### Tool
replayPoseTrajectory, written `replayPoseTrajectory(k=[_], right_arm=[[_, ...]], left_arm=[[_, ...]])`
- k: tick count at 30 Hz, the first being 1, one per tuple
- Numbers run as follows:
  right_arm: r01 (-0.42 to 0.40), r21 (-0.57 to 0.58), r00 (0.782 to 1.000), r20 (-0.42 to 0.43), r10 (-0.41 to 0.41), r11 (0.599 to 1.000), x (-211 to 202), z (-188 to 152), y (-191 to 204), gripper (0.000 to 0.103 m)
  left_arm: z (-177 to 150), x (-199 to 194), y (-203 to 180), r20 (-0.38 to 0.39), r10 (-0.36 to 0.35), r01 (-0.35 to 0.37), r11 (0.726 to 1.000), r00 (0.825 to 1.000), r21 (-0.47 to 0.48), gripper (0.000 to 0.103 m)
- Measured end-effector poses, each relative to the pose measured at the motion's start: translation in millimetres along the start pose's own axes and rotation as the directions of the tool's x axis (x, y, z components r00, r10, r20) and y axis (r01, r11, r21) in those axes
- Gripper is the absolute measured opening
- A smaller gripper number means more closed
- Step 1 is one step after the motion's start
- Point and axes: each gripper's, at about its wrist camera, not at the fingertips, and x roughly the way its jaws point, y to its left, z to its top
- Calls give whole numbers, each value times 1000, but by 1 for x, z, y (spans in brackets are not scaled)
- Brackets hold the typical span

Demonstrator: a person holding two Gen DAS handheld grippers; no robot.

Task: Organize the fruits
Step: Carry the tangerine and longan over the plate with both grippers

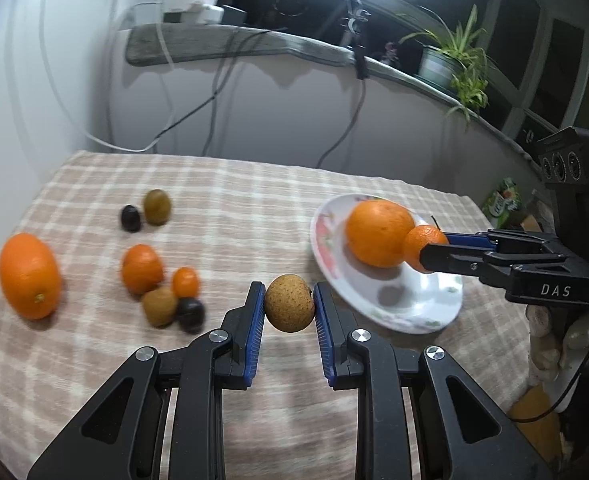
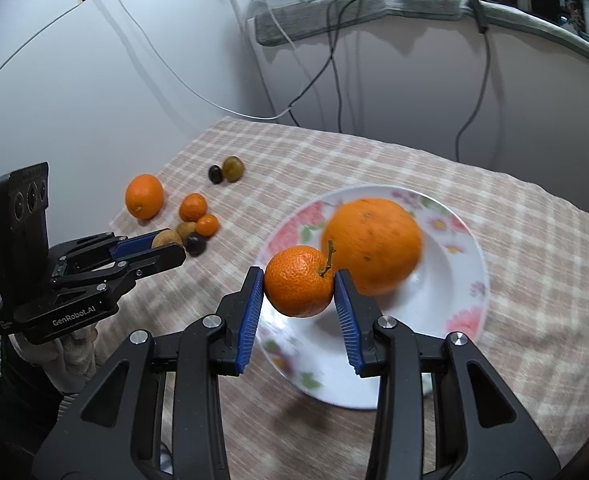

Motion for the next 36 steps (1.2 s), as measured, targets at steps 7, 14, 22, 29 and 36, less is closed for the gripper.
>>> replayPoseTrajectory(k=[7, 14, 22, 29, 36], right_arm=[[41, 29, 999, -8, -41, 999, -6, -13, -24, 38], [79, 40, 997, -17, -79, 996, -8, -21, -40, 38], [101, 47, 995, -29, -100, 994, -6, -26, -54, 38], [109, 50, 993, -39, -107, 993, -5, -27, -56, 38], [111, 43, 993, -47, -109, 993, -3, -29, -56, 38]], left_arm=[[3, 16, -24, -23, -43, 43, 999, 999, 31, 23], [3, 34, -43, -53, -77, 79, 996, 996, 50, 23], [4, 47, -58, -79, -86, 92, 993, 993, 76, 23], [4, 53, -64, -94, -82, 90, 992, 992, 87, 23], [4, 54, -66, -101, -82, 92, 991, 991, 94, 23]])
